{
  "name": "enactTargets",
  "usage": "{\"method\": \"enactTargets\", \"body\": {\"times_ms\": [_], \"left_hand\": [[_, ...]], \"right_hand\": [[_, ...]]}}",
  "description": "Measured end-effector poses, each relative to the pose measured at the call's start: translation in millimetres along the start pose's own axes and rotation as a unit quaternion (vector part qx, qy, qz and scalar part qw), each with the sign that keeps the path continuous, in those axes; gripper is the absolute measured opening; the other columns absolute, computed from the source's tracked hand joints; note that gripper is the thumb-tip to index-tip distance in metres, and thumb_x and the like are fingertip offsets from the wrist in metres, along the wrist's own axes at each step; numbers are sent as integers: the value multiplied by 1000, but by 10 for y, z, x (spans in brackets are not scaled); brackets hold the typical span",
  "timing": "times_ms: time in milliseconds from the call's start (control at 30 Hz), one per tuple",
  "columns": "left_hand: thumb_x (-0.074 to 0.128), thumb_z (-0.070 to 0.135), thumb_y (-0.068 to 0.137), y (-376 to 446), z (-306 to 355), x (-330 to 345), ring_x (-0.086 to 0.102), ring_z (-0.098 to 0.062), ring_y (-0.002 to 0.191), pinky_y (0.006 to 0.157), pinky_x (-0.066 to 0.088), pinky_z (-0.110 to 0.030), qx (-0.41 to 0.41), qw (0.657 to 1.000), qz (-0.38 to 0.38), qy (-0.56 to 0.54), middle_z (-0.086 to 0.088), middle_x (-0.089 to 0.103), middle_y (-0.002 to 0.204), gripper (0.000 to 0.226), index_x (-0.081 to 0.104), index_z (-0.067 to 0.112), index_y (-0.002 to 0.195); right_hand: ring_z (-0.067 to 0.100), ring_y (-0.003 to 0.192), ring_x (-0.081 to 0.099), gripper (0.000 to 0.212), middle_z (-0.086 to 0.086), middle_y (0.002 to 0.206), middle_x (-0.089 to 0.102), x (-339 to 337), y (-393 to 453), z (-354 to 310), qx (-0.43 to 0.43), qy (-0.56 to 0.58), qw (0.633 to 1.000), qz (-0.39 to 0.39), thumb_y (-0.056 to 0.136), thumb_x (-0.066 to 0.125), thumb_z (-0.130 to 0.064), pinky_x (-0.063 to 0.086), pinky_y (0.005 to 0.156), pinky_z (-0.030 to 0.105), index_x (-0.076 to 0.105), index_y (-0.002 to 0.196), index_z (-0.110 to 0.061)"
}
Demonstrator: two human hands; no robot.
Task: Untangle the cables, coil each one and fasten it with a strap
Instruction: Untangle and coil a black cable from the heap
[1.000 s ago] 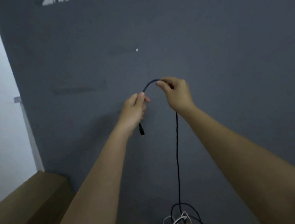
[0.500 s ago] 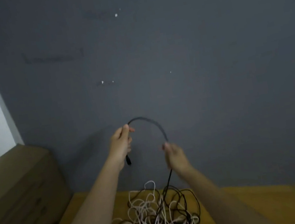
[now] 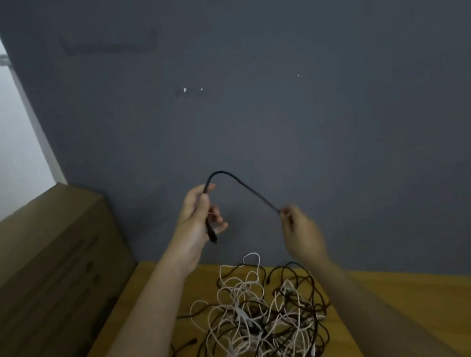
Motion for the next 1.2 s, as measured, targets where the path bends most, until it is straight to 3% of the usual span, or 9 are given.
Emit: {"method": "enactTargets", "body": {"times_ms": [100,300,467,700,833,900,1000,1100,1200], "left_hand": [[36,26,104,-62,-127,-104,39,-11,57,62,46,-26,8,997,-6,71,1,40,65,20,53,17,106],[35,18,105,24,-449,-212,32,-8,54,50,28,-20,-69,998,0,-2,2,39,67,26,53,10,89],[29,12,105,16,-754,-367,46,-8,67,60,43,-19,-94,986,-63,126,0,51,85,20,43,18,118],[32,23,104,-92,-975,-580,67,-10,75,82,51,-23,-27,936,-237,259,2,66,90,27,39,25,130],[38,34,102,-253,-1041,-581,66,-9,101,97,48,-40,-11,892,-329,310,13,69,105,34,46,37,135],[37,25,103,-349,-1027,-592,69,-12,91,92,51,-43,-16,890,-343,298,8,72,96,33,50,26,133],[34,17,104,-496,-979,-616,66,-21,67,74,55,-48,-29,897,-354,262,3,67,70,24,58,19,104],[30,17,105,-571,-971,-642,54,-11,56,58,47,-26,-63,905,-358,221,7,56,59,29,58,20,103],[31,16,105,-598,-945,-628,52,-9,51,55,45,-24,-79,917,-340,193,5,56,56,26,55,13,94]], "right_hand": [[26,87,58,28,8,106,62,404,-470,159,-54,-50,996,-57,103,42,-27,46,68,38,62,118,-14],[25,71,61,24,4,84,63,823,-1086,-13,-241,-165,954,-66,87,60,-18,46,54,30,70,109,-16],[26,81,57,39,6,93,59,944,-1419,-104,-316,-163,930,-99,81,60,-5,49,65,35,62,120,-11],[18,72,51,30,0,83,57,760,-1653,-216,-349,-210,913,24,83,57,-7,36,63,27,58,110,-21],[17,73,49,9,0,80,60,468,-1504,-345,-328,-194,914,139,97,55,-25,31,65,27,55,104,-18],[18,74,50,20,2,80,62,325,-1354,-357,-297,-179,921,177,100,47,-35,35,65,29,55,99,-18],[17,76,50,30,1,82,60,201,-1156,-292,-171,-102,956,216,96,50,-42,38,66,29,62,92,-14],[9,77,51,25,-3,85,57,295,-1019,-277,-19,29,982,185,87,61,-41,39,69,17,66,90,-17],[-2,78,54,19,-5,86,61,535,-936,-243,55,95,991,79,88,63,-35,39,68,11,71,94,-18]]}}
Point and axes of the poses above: each hand's wrist, its own y-axis towards the middle knuckle, its own x-axis out of the palm, z = x × y, the point moved 1 cm from there along y, towards the middle knuckle
